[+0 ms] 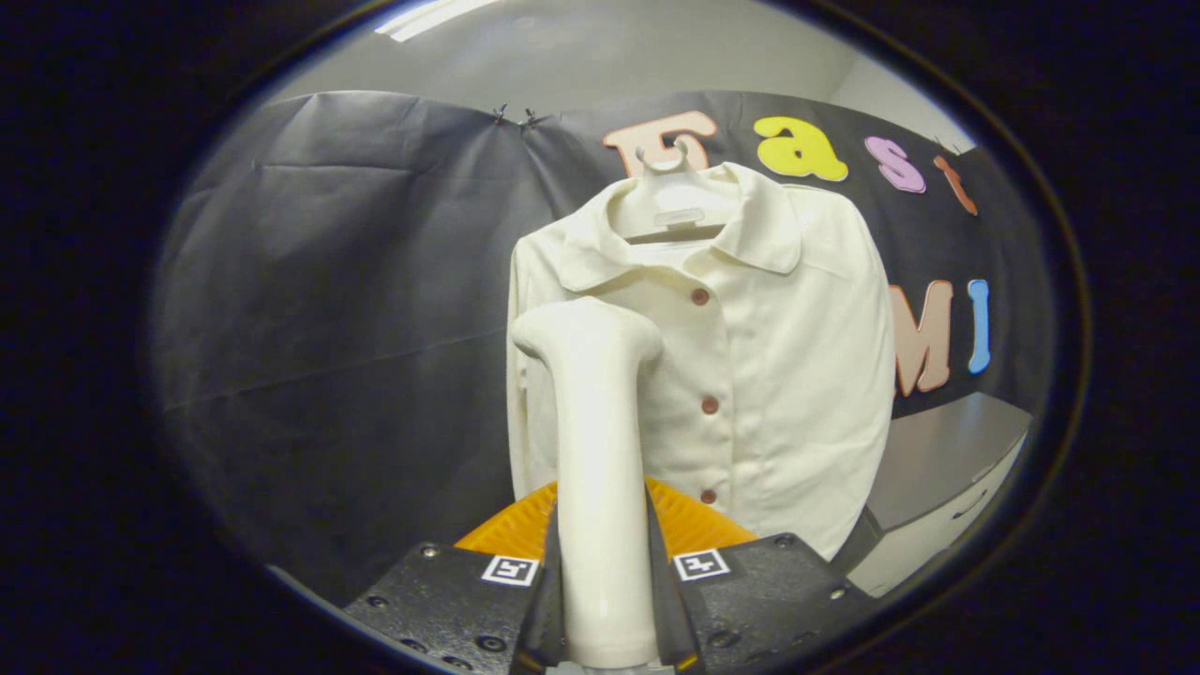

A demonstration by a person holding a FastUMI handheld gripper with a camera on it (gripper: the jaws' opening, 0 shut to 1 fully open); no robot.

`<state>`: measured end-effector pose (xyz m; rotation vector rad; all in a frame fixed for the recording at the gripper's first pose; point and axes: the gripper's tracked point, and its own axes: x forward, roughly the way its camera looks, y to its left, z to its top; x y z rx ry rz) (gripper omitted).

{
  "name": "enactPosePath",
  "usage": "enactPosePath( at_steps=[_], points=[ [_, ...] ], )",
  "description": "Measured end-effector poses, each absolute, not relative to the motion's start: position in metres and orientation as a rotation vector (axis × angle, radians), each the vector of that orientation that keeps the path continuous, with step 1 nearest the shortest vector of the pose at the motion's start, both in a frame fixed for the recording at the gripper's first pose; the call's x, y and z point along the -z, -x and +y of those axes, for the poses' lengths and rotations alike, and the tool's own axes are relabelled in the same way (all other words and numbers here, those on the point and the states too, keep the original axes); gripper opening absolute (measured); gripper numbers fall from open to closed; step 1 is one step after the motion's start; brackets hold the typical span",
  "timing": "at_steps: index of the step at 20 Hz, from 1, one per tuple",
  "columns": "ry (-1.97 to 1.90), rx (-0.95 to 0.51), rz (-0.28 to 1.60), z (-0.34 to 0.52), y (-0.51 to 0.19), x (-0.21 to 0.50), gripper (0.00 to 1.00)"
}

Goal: Iron the clothes twice with a garment steamer, once on the left side and once on the right side.

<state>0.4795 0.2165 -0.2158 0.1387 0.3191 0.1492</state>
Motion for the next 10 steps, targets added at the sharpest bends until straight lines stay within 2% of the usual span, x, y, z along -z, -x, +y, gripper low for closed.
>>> enactPosePath(
  at_steps=[10],
  points=[
    [-0.168,-0.117,0.395,0.243,-0.501,0.276,0.38]
  ],
)
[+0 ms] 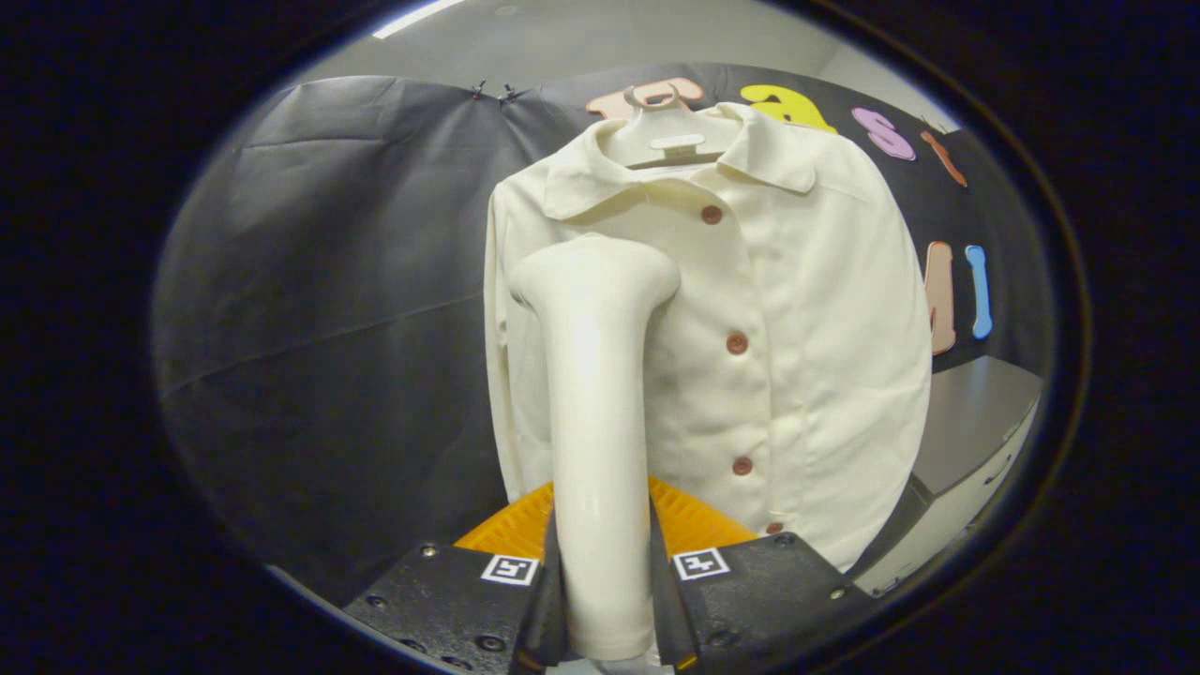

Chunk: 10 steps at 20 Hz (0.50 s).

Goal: Iron the clothes twice with a garment steamer, once on the left side and once on the right side.

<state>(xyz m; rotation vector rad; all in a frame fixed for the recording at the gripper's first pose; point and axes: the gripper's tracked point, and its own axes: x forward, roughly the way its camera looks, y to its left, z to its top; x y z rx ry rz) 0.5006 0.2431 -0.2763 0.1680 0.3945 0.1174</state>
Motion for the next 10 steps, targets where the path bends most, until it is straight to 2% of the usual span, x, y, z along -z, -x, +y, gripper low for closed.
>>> enactPosePath(
  at_steps=[10],
  points=[
    [-0.163,-0.086,0.513,0.252,-0.489,0.351,0.38]
  ],
)
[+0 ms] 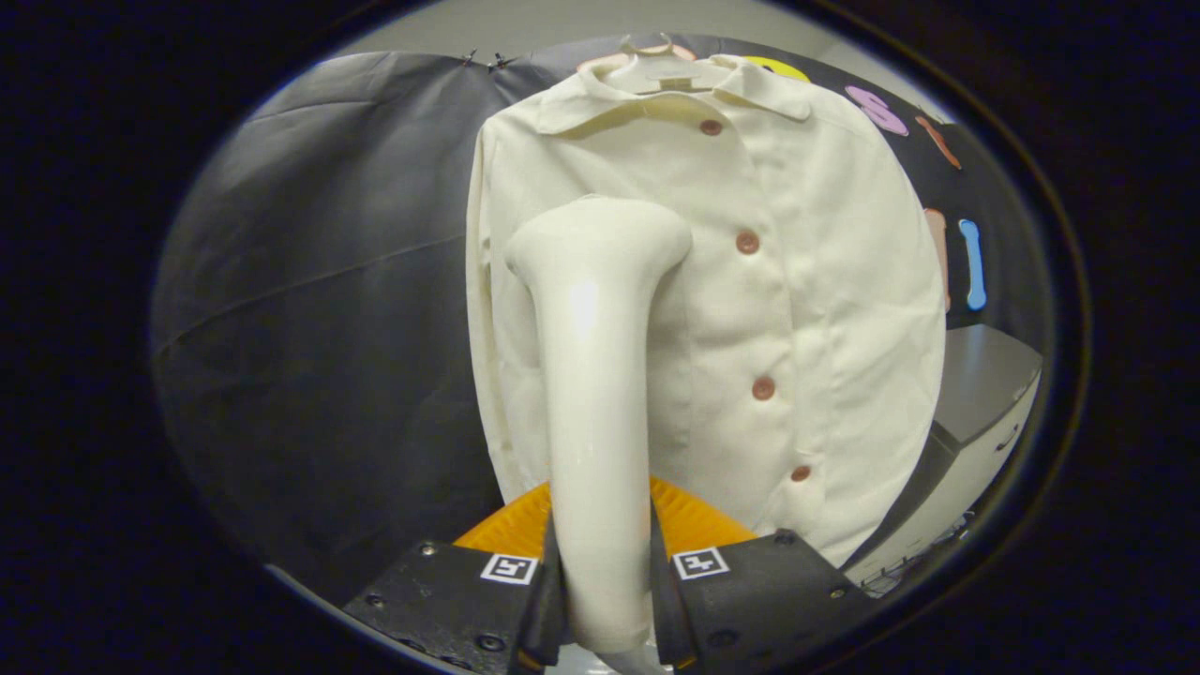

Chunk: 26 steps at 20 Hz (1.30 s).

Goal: Iron the clothes twice with a garment steamer, once on the left side and once on the right side.

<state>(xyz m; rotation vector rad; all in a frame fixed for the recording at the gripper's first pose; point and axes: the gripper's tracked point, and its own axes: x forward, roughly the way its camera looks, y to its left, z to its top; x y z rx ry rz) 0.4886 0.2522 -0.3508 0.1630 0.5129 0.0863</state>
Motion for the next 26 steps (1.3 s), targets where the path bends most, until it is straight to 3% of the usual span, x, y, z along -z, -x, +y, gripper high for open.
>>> enactPosePath(
  at_steps=[26],
  points=[
    [-0.251,-0.072,0.899,0.273,-0.404,0.522,0.36]
  ],
)
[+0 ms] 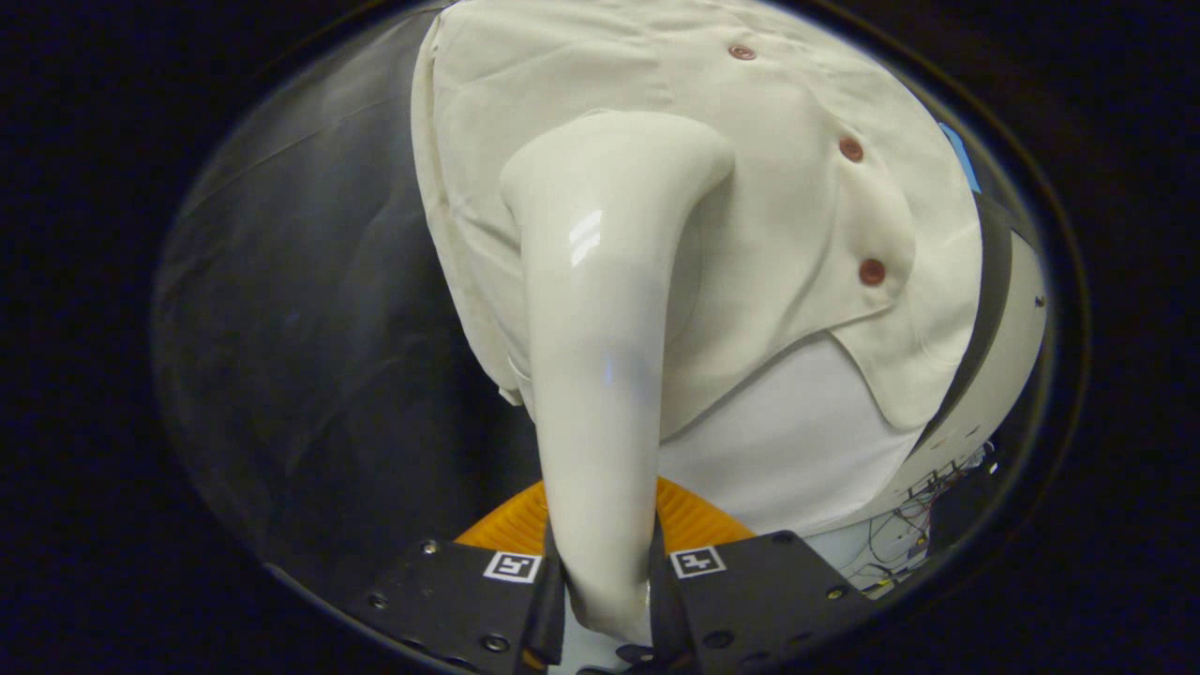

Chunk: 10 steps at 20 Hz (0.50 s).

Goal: Iron the clothes twice with a garment steamer, once on the left side and once on the right side.

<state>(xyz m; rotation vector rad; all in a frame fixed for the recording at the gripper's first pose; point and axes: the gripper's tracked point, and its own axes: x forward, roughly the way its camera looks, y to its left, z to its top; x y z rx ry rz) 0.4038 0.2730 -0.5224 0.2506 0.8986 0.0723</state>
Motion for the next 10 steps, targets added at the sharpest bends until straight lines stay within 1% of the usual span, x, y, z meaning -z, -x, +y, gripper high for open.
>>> enactPosePath(
  at_steps=[5,10],
  points=[
    [-0.286,-0.061,0.938,0.276,-0.383,0.525,0.36],
    [-0.256,-0.049,0.916,0.252,-0.336,0.482,0.36]
  ],
)
